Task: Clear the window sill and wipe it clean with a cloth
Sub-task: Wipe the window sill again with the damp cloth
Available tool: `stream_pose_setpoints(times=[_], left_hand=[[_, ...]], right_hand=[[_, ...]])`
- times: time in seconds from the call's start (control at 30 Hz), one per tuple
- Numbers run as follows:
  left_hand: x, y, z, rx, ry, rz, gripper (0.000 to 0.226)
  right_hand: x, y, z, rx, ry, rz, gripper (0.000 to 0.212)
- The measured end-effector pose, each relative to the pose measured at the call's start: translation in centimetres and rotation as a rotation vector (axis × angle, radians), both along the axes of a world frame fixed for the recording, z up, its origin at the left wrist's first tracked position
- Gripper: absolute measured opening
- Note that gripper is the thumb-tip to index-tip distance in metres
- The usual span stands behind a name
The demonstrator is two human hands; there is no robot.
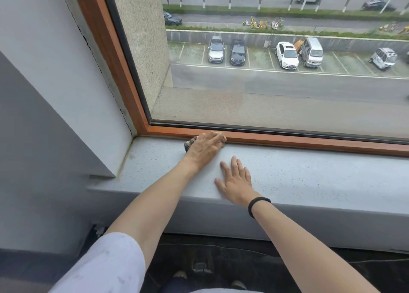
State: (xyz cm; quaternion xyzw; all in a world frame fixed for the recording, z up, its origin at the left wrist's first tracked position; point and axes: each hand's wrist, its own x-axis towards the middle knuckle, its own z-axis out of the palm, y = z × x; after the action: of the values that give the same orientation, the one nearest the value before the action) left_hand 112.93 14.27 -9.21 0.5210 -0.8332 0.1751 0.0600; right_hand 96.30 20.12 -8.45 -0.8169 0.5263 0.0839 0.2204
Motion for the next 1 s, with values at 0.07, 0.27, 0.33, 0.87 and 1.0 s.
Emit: stream_pose_setpoints(times=[0.07, 0.27, 0.33, 0.87, 1.0], left_hand=[[2.3, 1.1, 0.5, 0.003, -0.007, 0.086, 0.035], [5.4, 3.4, 0.9, 0.016, 0.165, 0.421, 0.010], [2.8, 2.6, 1.0, 0.052, 0.222, 0.281, 0.010], [11.0, 6.2, 1.5, -0.013, 0.541, 0.811, 0.020], [10.0, 5.9, 1.7, -0.102, 0.817, 1.035, 0.030]], right_hand=[[0.0, 0.2, 0.2, -0.006, 0.002, -0.003, 0.063], [0.2, 0.5, 0.6, 0.004, -0.009, -0.010, 0.063], [0.0, 0.4, 0.5, -0.006, -0.011, -0.011, 0.063], [-0.3, 0.6, 0.6, -0.059, -0.019, 0.003, 0.061], [-0.1, 0.5, 0.7, -0.059, -0.009, 0.005, 0.061]])
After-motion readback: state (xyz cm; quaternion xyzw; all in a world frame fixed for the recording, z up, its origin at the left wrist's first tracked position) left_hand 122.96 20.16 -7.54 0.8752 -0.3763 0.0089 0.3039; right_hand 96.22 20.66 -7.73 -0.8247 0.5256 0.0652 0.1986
